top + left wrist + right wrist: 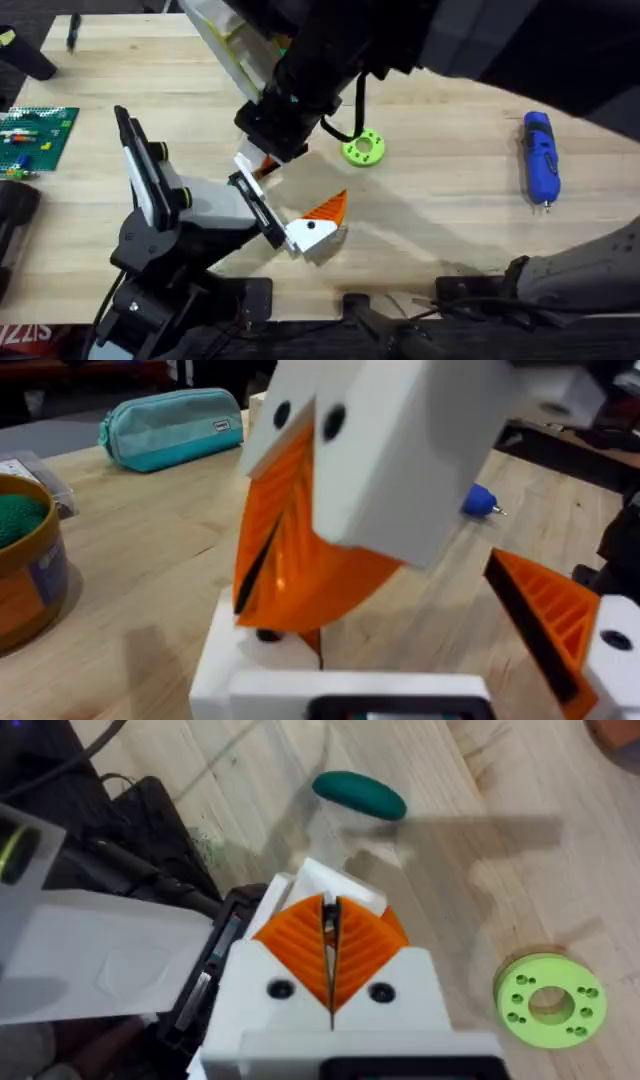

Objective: Pick up the gripper from the table and insert it into the empty holder that is missing its gripper. Then pick up a screw, insert it into the mounting hole, and use the screwdriver to tighten it. Finally, clean up the table by picking up the vegetable and placing it into the bucket.

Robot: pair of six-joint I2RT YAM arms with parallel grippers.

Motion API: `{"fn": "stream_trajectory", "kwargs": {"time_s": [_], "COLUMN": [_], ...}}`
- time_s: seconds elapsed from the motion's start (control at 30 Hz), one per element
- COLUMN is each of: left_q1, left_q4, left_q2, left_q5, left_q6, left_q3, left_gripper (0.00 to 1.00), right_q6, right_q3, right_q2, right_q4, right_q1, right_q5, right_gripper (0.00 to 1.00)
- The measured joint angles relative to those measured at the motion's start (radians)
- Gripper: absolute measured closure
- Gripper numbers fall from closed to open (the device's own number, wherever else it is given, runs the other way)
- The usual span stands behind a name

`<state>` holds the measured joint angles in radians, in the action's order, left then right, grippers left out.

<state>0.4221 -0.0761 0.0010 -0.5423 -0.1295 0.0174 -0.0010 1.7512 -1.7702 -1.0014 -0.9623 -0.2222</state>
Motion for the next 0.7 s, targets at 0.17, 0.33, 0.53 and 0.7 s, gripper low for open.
{"fn": "stream_trajectory", "kwargs": {"time_s": [0.17,0.33,0.53,0.7], "left_q1": [0.0,0.0,0.0,0.0], "left_q4": [0.0,0.0,0.0,0.0], "left_q2": [0.0,0.0,0.0,0.0], "left_q5": [-0.004,-0.004,-0.004,-0.004], "left_q6": [-0.001,0.0,0.0,0.0], "left_q3": [0.0,0.0,0.0,0.0], "left_gripper": [0.011,0.011,0.011,0.011], "right_q6": [0.0,0.0,0.0,0.0], "right_q3": [0.001,0.002,0.002,0.002], "right_q2": [0.0,0.0,0.0,0.0], "right_q4": [-0.008,-0.009,-0.009,-0.01], "right_q1": [0.0,0.0,0.0,0.0], "right_q5": [0.0,0.0,0.0,0.0], "right_gripper": [0.994,0.994,0.994,0.98]}}
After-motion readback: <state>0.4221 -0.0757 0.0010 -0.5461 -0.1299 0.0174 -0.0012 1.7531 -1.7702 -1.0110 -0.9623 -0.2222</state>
